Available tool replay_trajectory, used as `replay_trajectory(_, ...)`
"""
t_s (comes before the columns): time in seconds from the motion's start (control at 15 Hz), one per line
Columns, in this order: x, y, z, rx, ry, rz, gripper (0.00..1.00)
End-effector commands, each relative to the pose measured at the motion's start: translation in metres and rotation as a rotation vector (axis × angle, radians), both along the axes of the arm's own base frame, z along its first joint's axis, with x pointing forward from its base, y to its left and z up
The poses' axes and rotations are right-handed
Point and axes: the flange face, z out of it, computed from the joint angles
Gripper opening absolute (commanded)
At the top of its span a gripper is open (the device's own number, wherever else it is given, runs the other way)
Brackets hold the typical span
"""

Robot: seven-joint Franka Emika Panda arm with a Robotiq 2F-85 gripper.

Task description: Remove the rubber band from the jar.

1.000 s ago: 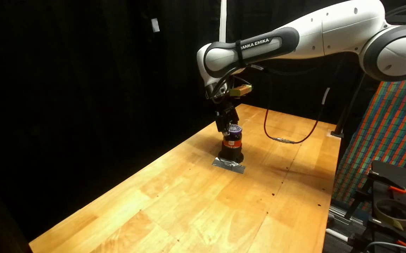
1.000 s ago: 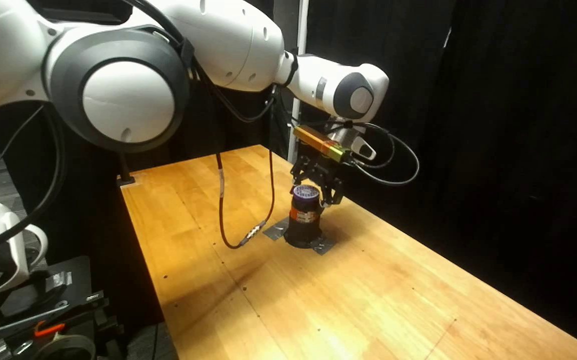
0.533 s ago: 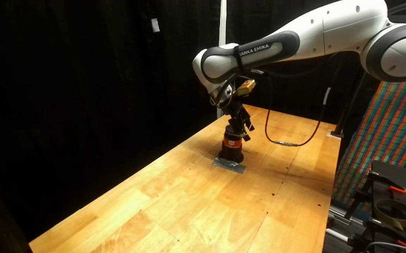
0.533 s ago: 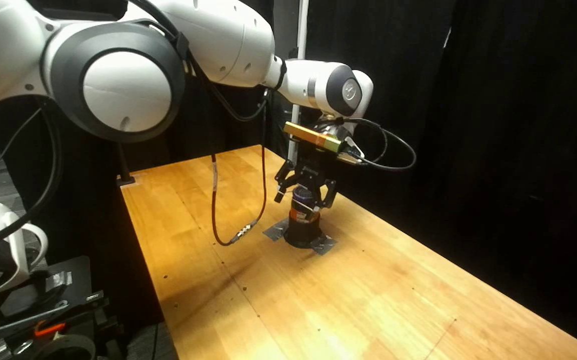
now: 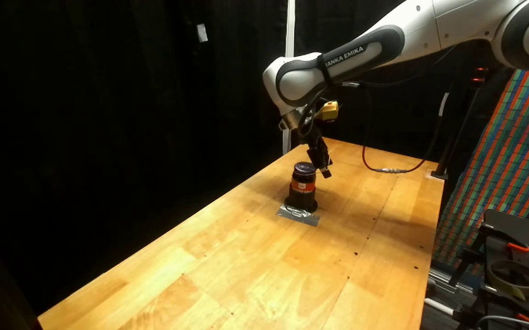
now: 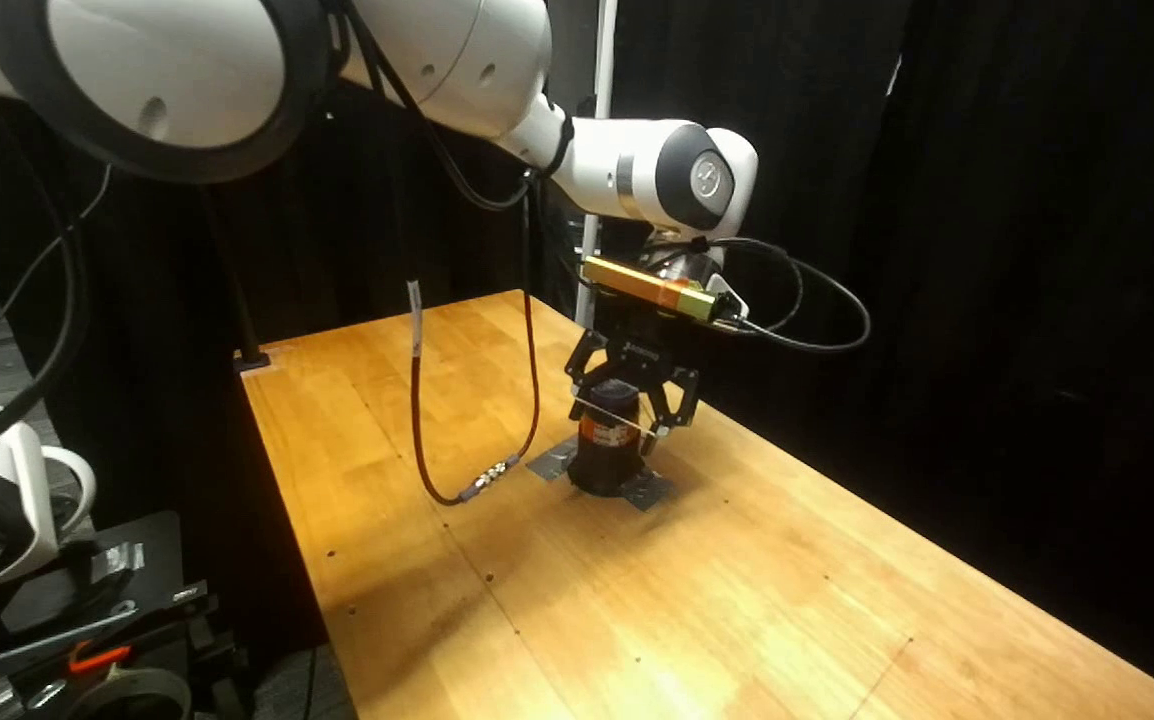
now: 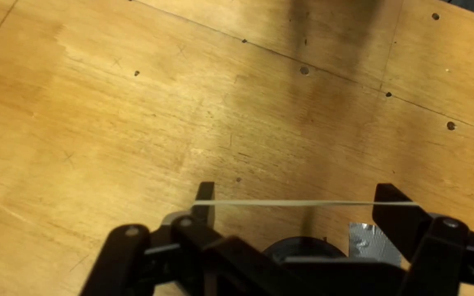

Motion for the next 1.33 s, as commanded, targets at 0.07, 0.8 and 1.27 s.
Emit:
replay_trajectory(0.07,-0.023,-0.01,0.015,0.012,-0.089,0.055,1.0)
replay_trajectory(0.8,-0.066,-0.016,0.026,0.093,-0.505,0.095,0.13)
replay_trajectory(1.27,-0.128,-0.031,0.034,0.146,-0.859,0.111,0.14)
